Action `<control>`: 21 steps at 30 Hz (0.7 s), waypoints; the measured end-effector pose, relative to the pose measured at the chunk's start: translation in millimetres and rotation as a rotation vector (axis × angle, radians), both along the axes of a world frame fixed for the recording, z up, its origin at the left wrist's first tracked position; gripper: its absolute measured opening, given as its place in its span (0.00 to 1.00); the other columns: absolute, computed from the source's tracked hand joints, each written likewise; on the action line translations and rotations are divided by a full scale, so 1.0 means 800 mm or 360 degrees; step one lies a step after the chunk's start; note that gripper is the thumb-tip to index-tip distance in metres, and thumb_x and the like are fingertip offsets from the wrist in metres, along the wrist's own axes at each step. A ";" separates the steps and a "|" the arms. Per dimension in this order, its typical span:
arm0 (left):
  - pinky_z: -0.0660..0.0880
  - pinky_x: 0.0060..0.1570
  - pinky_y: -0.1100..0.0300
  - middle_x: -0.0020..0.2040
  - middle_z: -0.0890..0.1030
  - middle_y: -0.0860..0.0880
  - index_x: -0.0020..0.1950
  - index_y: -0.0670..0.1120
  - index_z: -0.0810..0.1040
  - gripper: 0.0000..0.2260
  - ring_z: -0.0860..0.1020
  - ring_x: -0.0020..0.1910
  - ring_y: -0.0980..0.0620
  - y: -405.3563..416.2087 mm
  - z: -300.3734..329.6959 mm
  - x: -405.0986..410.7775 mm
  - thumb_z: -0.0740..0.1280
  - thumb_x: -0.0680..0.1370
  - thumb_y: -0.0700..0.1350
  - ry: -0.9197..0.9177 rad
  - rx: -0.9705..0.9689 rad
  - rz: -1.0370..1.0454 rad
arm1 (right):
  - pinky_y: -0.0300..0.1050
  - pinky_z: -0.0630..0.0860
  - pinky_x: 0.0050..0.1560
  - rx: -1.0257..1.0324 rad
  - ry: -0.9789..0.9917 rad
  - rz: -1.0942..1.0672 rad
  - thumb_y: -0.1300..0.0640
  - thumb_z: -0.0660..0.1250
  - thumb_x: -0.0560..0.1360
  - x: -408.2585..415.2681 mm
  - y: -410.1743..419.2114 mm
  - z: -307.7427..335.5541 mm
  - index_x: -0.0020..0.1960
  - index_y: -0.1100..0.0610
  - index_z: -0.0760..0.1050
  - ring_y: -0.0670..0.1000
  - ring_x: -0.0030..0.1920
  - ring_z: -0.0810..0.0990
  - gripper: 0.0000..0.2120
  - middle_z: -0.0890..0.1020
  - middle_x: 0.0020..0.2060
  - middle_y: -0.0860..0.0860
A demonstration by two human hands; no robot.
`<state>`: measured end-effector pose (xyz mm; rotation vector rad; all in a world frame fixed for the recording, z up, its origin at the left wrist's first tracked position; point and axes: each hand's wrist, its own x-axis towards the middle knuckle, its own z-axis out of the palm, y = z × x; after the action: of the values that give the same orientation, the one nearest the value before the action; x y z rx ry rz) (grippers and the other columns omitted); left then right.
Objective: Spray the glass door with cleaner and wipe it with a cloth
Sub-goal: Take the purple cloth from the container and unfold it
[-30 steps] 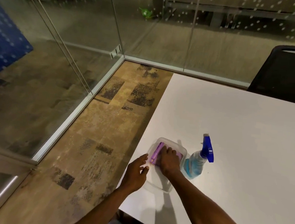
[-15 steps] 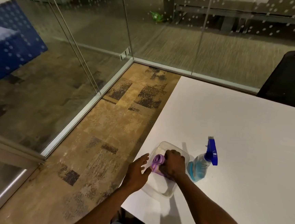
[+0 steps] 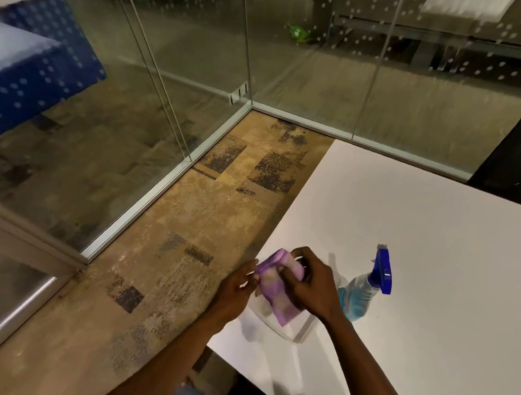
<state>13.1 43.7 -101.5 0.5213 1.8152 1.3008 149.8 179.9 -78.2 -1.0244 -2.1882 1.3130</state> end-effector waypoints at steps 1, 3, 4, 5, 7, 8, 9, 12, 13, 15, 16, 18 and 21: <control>0.79 0.55 0.67 0.62 0.82 0.53 0.64 0.54 0.76 0.12 0.80 0.61 0.53 -0.001 0.008 -0.003 0.61 0.85 0.41 -0.0071 0.0049 -0.0026 | 0.41 0.79 0.45 -0.0068 0.0073 -0.0001 0.42 0.70 0.72 -0.005 -0.004 0.009 0.53 0.45 0.77 0.45 0.44 0.82 0.12 0.84 0.44 0.42; 0.80 0.57 0.59 0.60 0.84 0.54 0.63 0.56 0.78 0.12 0.82 0.59 0.55 -0.007 0.020 -0.011 0.59 0.86 0.43 -0.0240 0.0113 -0.0016 | 0.46 0.82 0.47 -0.0258 0.0224 0.0006 0.45 0.72 0.74 -0.016 -0.013 0.027 0.53 0.45 0.78 0.46 0.47 0.84 0.09 0.84 0.46 0.43; 0.80 0.56 0.57 0.60 0.84 0.53 0.62 0.55 0.78 0.11 0.83 0.58 0.54 -0.011 0.030 -0.016 0.58 0.86 0.44 -0.0337 0.0129 0.0024 | 0.49 0.83 0.48 -0.0370 0.0290 0.0006 0.46 0.73 0.75 -0.023 -0.018 0.035 0.53 0.45 0.79 0.48 0.49 0.84 0.08 0.85 0.47 0.45; 0.80 0.54 0.55 0.59 0.85 0.52 0.62 0.54 0.78 0.10 0.83 0.57 0.53 -0.013 0.035 -0.021 0.59 0.85 0.46 -0.0458 0.0138 0.0090 | 0.51 0.83 0.47 -0.0492 0.0352 0.0006 0.46 0.73 0.76 -0.030 -0.022 0.042 0.53 0.46 0.79 0.52 0.51 0.85 0.08 0.85 0.48 0.48; 0.79 0.56 0.51 0.57 0.85 0.50 0.67 0.49 0.77 0.14 0.83 0.57 0.49 -0.024 0.048 -0.036 0.62 0.84 0.52 -0.0633 0.0170 0.0195 | 0.50 0.81 0.46 -0.0716 0.0452 -0.0013 0.44 0.73 0.75 -0.048 -0.036 0.056 0.53 0.48 0.80 0.59 0.54 0.84 0.11 0.86 0.50 0.53; 0.78 0.59 0.48 0.60 0.85 0.48 0.69 0.47 0.76 0.20 0.83 0.60 0.46 -0.032 0.052 -0.047 0.65 0.81 0.57 -0.0697 0.0185 0.0211 | 0.51 0.80 0.47 -0.0817 0.0486 -0.0035 0.42 0.74 0.74 -0.059 -0.044 0.060 0.53 0.49 0.80 0.60 0.55 0.84 0.13 0.86 0.50 0.55; 0.76 0.63 0.46 0.64 0.83 0.46 0.71 0.47 0.76 0.25 0.81 0.63 0.44 -0.042 0.057 -0.058 0.67 0.78 0.60 -0.0736 0.0223 0.0204 | 0.53 0.80 0.49 -0.0883 0.0498 -0.0062 0.41 0.74 0.73 -0.070 -0.052 0.062 0.53 0.49 0.80 0.61 0.55 0.84 0.15 0.86 0.51 0.56; 0.74 0.68 0.43 0.66 0.82 0.44 0.68 0.49 0.79 0.19 0.80 0.65 0.43 -0.083 0.073 -0.080 0.65 0.80 0.56 -0.0762 0.0384 0.0186 | 0.61 0.82 0.53 -0.0919 0.0457 -0.0153 0.36 0.75 0.68 -0.105 -0.082 0.060 0.51 0.45 0.77 0.62 0.55 0.84 0.18 0.85 0.52 0.57; 0.74 0.68 0.42 0.65 0.83 0.44 0.67 0.49 0.79 0.17 0.80 0.66 0.42 -0.097 0.077 -0.085 0.66 0.80 0.52 -0.0755 0.0422 0.0188 | 0.62 0.82 0.52 -0.0880 0.0409 -0.0194 0.35 0.75 0.67 -0.115 -0.094 0.058 0.50 0.44 0.74 0.62 0.53 0.83 0.19 0.84 0.51 0.57; 0.74 0.67 0.41 0.64 0.83 0.42 0.68 0.48 0.78 0.16 0.80 0.64 0.41 -0.122 0.084 -0.089 0.68 0.80 0.44 -0.0733 0.0475 0.0214 | 0.58 0.80 0.48 -0.0703 0.0345 -0.0222 0.38 0.74 0.71 -0.131 -0.118 0.059 0.48 0.47 0.70 0.58 0.48 0.80 0.18 0.80 0.45 0.52; 0.76 0.64 0.42 0.61 0.84 0.43 0.69 0.48 0.77 0.16 0.82 0.61 0.41 -0.137 0.085 -0.096 0.68 0.80 0.41 -0.0701 0.0493 0.0257 | 0.55 0.79 0.49 -0.0583 0.0315 -0.0222 0.40 0.73 0.73 -0.141 -0.134 0.060 0.47 0.48 0.71 0.56 0.47 0.80 0.16 0.80 0.44 0.50; 0.81 0.53 0.50 0.54 0.87 0.47 0.68 0.50 0.77 0.17 0.85 0.51 0.47 -0.167 0.091 -0.108 0.67 0.80 0.38 -0.0635 0.0515 0.0373 | 0.54 0.82 0.53 -0.0400 0.0287 -0.0166 0.39 0.71 0.73 -0.159 -0.170 0.070 0.46 0.48 0.76 0.51 0.49 0.83 0.12 0.83 0.45 0.46; 0.83 0.39 0.56 0.46 0.88 0.51 0.65 0.52 0.77 0.15 0.87 0.41 0.52 -0.215 0.098 -0.128 0.65 0.81 0.37 -0.0629 0.0588 0.0548 | 0.53 0.82 0.57 -0.0402 0.0305 0.0120 0.36 0.71 0.73 -0.186 -0.221 0.078 0.47 0.40 0.83 0.41 0.51 0.84 0.09 0.86 0.47 0.40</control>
<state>-89.2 -128.1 -23.4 0.1235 1.3771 1.8455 1.4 3.0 -15.9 -0.8687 -1.9715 1.6814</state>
